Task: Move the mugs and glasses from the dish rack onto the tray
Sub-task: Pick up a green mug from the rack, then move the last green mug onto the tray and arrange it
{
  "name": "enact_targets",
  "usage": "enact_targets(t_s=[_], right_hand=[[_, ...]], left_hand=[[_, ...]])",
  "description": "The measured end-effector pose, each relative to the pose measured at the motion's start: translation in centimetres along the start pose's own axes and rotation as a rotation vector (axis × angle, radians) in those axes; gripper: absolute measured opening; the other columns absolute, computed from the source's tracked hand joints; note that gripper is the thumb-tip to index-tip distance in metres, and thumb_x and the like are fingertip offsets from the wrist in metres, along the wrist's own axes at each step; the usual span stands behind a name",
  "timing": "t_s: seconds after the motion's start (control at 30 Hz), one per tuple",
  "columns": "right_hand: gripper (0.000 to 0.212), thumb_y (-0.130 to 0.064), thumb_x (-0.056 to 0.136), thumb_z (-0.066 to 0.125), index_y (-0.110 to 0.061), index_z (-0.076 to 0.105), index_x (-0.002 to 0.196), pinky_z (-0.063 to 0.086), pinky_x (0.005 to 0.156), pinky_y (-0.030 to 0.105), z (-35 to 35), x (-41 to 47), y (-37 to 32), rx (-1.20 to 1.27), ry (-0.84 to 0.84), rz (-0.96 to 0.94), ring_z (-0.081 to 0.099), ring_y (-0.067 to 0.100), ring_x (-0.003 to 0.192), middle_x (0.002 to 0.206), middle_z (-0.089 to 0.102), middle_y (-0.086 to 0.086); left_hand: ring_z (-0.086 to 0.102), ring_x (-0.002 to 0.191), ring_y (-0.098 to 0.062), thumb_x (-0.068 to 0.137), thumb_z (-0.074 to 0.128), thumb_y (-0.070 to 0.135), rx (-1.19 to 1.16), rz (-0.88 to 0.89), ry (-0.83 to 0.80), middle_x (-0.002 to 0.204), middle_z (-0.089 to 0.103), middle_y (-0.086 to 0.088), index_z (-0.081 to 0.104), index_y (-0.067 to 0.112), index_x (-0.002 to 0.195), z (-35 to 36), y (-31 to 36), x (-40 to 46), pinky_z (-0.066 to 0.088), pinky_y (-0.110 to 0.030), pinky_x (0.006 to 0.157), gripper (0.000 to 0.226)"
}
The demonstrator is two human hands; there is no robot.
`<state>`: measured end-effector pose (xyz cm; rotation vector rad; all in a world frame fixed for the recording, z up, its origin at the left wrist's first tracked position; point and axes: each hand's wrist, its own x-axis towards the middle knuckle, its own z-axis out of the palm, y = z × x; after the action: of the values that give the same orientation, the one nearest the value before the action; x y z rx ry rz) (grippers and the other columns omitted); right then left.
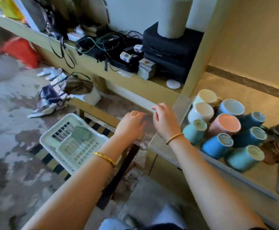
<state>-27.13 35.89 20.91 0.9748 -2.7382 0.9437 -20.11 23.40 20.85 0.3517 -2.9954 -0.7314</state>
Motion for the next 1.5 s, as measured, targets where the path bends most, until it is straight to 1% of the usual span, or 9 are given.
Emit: enact_targets(t_s=[0.27,0.47,0.67,0.83,1.0,1.1,1.27,1.4,1.5], right_hand=[[0.028,-0.009,0.093,0.041,-0.007,0.057,0.116,0.04,0.096,0.035,12.9,1.4,-8.9,0.053,-0.415,-0.2,0.047,0.025,0.111,0.118,0.056,0.01],[0.034,-0.01,0.093,0.042,-0.008,0.046,0.126,0.039,0.098,0.037,20.5,4.2,-11.2,0.038,-0.63,-0.258,0.046,0.025,0.114,0.12,0.054,0.012],[0.057,-0.02,0.094,0.044,-0.017,0.019,0.145,0.04,0.097,0.037,29.4,8.3,-11.3,-0.11,-0.956,-0.284,0.041,0.026,0.122,0.14,0.037,0.01],[0.07,-0.02,0.093,0.05,-0.019,0.006,0.147,0.034,0.108,0.044,37.1,11.3,-12.1,-0.133,-1.099,-0.207,0.032,0.03,0.133,0.15,0.023,0.012],[0.064,-0.02,0.093,0.048,-0.015,0.013,0.146,0.024,0.113,0.043,45.2,13.9,-13.4,-0.308,-1.185,-0.388,0.02,0.032,0.139,0.153,0.015,0.011],[0.062,-0.015,0.091,0.05,-0.018,0.017,0.143,0.032,0.108,0.047,49.5,15.4,-13.8,-0.413,-1.115,-0.534,0.028,0.035,0.132,0.148,0.024,0.01],[0.041,-0.014,0.092,0.049,-0.011,0.037,0.132,0.041,0.099,0.05,53.7,16.6,-14.1,-0.522,-1.198,-0.451,0.042,0.039,0.121,0.135,0.036,0.015],[0.031,-0.02,0.091,0.055,-0.01,0.048,0.12,0.044,0.097,0.051,54.5,16.1,-13.6,-0.507,-1.224,-0.433,0.043,0.043,0.121,0.132,0.037,0.017],[0.025,-0.025,0.091,0.056,-0.011,0.054,0.112,0.047,0.088,0.04,53.3,16.1,-13.8,-0.452,-1.277,-0.461,0.053,0.033,0.106,0.113,0.051,0.012]], left_hand=[[0.049,0.118,-0.026,0.094,0.047,0.026,-0.078,-0.408,0.037,0.131,0.053,-0.008,0.051,0.015,0.128,-2.3,-14.9,-6.5,0.045,-0.038,0.096,0.036],[0.051,0.116,-0.028,0.095,0.047,0.027,-0.166,-0.695,-0.02,0.138,0.046,-0.011,0.036,0.017,0.14,-1.6,-23.0,-7.5,0.044,-0.036,0.093,0.048],[0.053,0.116,-0.031,0.097,0.042,0.026,-0.282,-0.928,-0.128,0.145,0.037,-0.016,0.016,0.016,0.148,0.8,-29.8,-5.8,0.046,-0.036,0.089,0.058],[0.042,0.129,-0.028,0.099,0.038,0.025,-0.382,-1.046,-0.171,0.146,0.037,-0.012,0.031,0.01,0.143,3.6,-34.4,-5.4,0.037,-0.037,0.103,0.047],[0.036,0.134,-0.026,0.099,0.036,0.024,-0.459,-1.099,-0.206,0.149,0.034,-0.01,0.027,0.014,0.145,6.6,-38.3,-5.5,0.033,-0.037,0.108,0.048],[0.041,0.13,-0.027,0.099,0.036,0.024,-0.511,-1.129,-0.182,0.146,0.038,-0.012,0.027,0.014,0.145,8.2,-40.4,-5.1,0.037,-0.038,0.106,0.048],[0.055,0.114,-0.027,0.099,0.037,0.029,-0.614,-1.176,-0.121,0.142,0.043,-0.011,0.028,0.018,0.145,10.2,-42.2,-4.5,0.047,-0.037,0.094,0.048],[0.051,0.121,-0.022,0.097,0.042,0.03,-0.671,-1.185,-0.093,0.146,0.04,-0.007,0.029,0.02,0.145,11.3,-42.3,-4.6,0.045,-0.032,0.094,0.05],[0.05,0.122,-0.021,0.095,0.048,0.031,-0.711,-1.2,-0.079,0.146,0.04,-0.007,0.027,0.022,0.145,11.4,-41.9,-4.7,0.044,-0.027,0.089,0.055]])
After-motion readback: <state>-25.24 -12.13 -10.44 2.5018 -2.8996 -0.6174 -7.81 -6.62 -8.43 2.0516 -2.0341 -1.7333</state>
